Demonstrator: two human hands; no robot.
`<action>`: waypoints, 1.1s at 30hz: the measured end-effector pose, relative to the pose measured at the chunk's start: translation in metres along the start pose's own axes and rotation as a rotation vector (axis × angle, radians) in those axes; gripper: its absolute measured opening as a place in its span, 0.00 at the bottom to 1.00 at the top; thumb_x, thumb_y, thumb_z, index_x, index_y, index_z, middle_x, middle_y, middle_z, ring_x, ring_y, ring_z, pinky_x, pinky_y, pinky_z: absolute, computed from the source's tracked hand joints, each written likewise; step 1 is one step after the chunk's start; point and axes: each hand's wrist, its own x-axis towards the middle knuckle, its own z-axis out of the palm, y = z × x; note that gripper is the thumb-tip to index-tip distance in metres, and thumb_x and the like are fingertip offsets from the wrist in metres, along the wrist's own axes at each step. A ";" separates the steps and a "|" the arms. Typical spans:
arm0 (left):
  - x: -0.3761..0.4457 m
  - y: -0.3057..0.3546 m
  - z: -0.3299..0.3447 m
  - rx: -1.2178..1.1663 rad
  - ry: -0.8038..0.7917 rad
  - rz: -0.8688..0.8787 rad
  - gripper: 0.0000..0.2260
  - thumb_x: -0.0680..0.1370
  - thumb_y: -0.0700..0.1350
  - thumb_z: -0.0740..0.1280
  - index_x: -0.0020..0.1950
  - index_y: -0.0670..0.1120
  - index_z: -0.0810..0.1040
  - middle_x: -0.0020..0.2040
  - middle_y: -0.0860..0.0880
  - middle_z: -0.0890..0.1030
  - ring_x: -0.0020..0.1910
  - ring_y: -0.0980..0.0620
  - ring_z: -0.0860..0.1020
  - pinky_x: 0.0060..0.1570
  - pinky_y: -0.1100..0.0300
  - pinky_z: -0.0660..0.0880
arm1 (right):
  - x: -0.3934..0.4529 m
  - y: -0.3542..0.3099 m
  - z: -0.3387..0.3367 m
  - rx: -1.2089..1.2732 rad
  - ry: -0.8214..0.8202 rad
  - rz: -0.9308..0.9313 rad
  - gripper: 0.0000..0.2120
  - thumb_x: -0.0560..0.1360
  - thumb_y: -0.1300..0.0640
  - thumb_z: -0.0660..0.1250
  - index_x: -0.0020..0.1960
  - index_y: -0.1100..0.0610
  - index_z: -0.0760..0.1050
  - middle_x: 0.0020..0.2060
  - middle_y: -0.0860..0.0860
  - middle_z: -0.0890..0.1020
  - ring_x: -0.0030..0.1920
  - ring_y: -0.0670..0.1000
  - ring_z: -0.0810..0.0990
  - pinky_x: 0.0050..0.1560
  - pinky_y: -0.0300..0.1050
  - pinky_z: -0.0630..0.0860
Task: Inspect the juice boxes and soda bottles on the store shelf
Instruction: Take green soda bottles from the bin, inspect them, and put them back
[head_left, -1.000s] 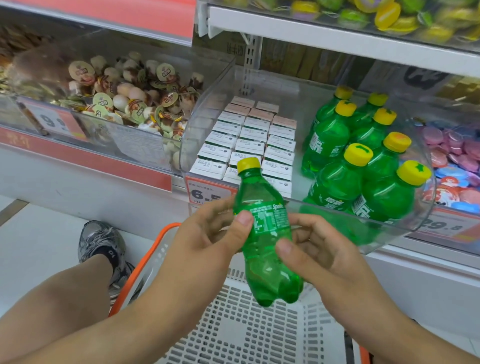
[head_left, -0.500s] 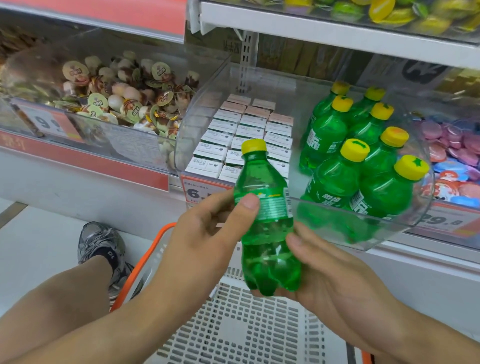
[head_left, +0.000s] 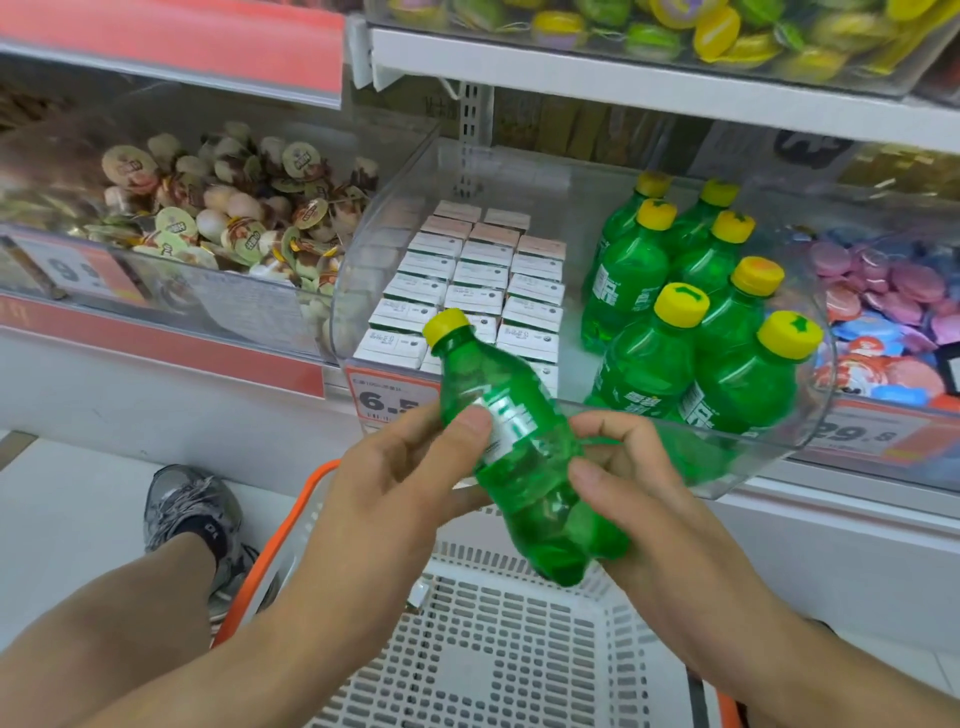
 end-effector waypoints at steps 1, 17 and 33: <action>0.000 0.000 0.000 0.004 0.007 0.005 0.15 0.73 0.50 0.69 0.56 0.45 0.84 0.52 0.45 0.86 0.53 0.48 0.84 0.52 0.56 0.81 | -0.001 0.000 0.001 0.035 -0.012 0.009 0.20 0.64 0.40 0.73 0.54 0.40 0.75 0.51 0.47 0.83 0.49 0.50 0.83 0.50 0.49 0.76; -0.008 -0.004 0.005 0.118 -0.139 0.030 0.14 0.77 0.50 0.66 0.63 0.54 0.80 0.53 0.46 0.86 0.53 0.45 0.85 0.50 0.58 0.81 | -0.013 -0.005 0.001 -0.246 0.130 -0.130 0.38 0.48 0.41 0.83 0.58 0.40 0.77 0.46 0.41 0.83 0.42 0.43 0.82 0.46 0.38 0.80; -0.006 0.000 0.000 0.153 -0.087 0.046 0.21 0.78 0.52 0.63 0.72 0.57 0.72 0.59 0.53 0.84 0.58 0.50 0.83 0.54 0.58 0.80 | -0.012 -0.015 -0.008 -0.126 0.030 -0.148 0.28 0.62 0.54 0.77 0.61 0.47 0.78 0.47 0.43 0.86 0.46 0.45 0.85 0.45 0.38 0.80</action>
